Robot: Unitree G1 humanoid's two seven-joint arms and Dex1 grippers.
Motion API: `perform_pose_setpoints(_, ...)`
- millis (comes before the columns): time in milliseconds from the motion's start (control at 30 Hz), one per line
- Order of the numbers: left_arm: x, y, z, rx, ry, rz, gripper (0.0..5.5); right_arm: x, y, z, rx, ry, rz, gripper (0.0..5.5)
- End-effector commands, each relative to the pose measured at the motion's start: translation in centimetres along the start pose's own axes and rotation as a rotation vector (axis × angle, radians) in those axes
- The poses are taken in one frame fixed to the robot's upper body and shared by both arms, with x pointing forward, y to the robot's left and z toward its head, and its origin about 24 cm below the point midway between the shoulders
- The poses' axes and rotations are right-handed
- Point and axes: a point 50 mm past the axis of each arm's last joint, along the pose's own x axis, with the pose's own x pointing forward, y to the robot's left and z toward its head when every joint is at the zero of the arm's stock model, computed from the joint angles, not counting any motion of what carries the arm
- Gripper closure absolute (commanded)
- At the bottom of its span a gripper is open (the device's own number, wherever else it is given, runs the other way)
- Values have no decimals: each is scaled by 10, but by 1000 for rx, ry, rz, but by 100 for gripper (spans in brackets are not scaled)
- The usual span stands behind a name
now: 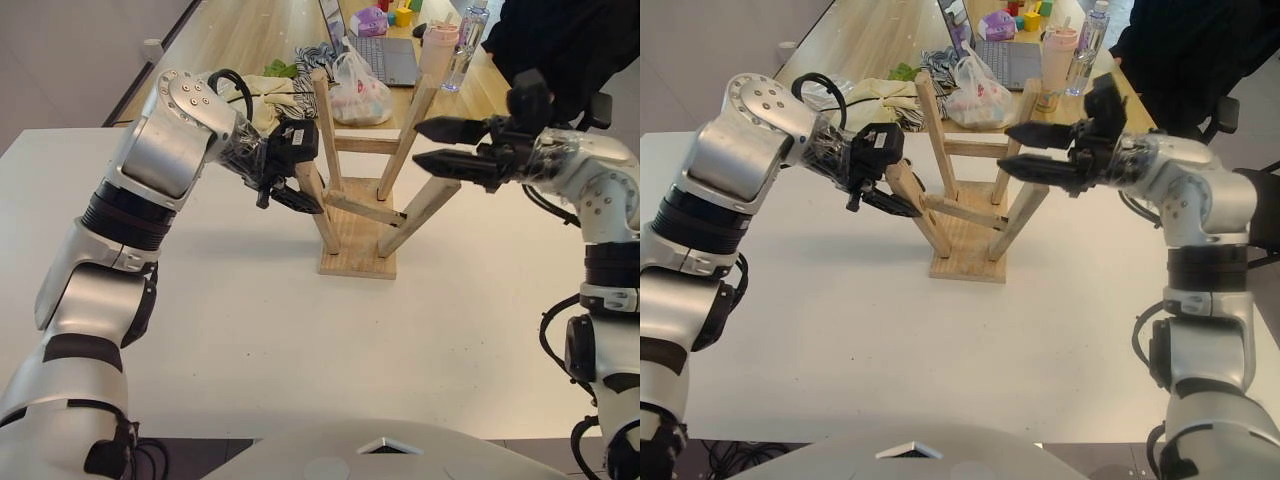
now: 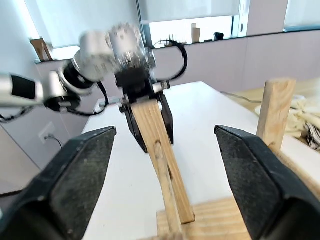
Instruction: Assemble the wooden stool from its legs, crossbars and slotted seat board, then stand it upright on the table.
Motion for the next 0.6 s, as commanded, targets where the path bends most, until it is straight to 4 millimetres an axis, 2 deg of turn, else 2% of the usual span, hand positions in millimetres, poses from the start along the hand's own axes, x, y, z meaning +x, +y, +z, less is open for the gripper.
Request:
perform_pose_setpoints(33,41,-14,-32,-123,53,-103,349,-9,-2,40,-98,-63,-52,188)
perform_pose_setpoints(100,41,-13,-32,-124,54,-100,349,-2,-2,59,-179,-66,-83,213)
perform_pose_setpoints(167,41,-12,-32,-127,57,-95,349,17,2,86,-266,-68,-83,245)
perform_pose_setpoints(233,41,-12,-33,-130,60,-91,349,43,8,103,-305,-33,-50,286)
perform_pose_setpoints(267,41,-11,-33,-133,62,-88,349,61,10,105,-294,18,-27,286)
perform_pose_setpoints(333,42,-11,-34,-137,64,-83,349,95,14,97,-264,171,22,270)
perform_pose_setpoints(400,43,-10,-33,-139,64,-79,349,116,19,82,-263,327,83,236)
perform_pose_setpoints(500,45,-10,-32,-141,61,-76,349,128,23,62,-277,517,144,193)
perform_pose_setpoints(600,46,-10,-31,-142,58,-74,349,127,15,47,-278,636,140,235)
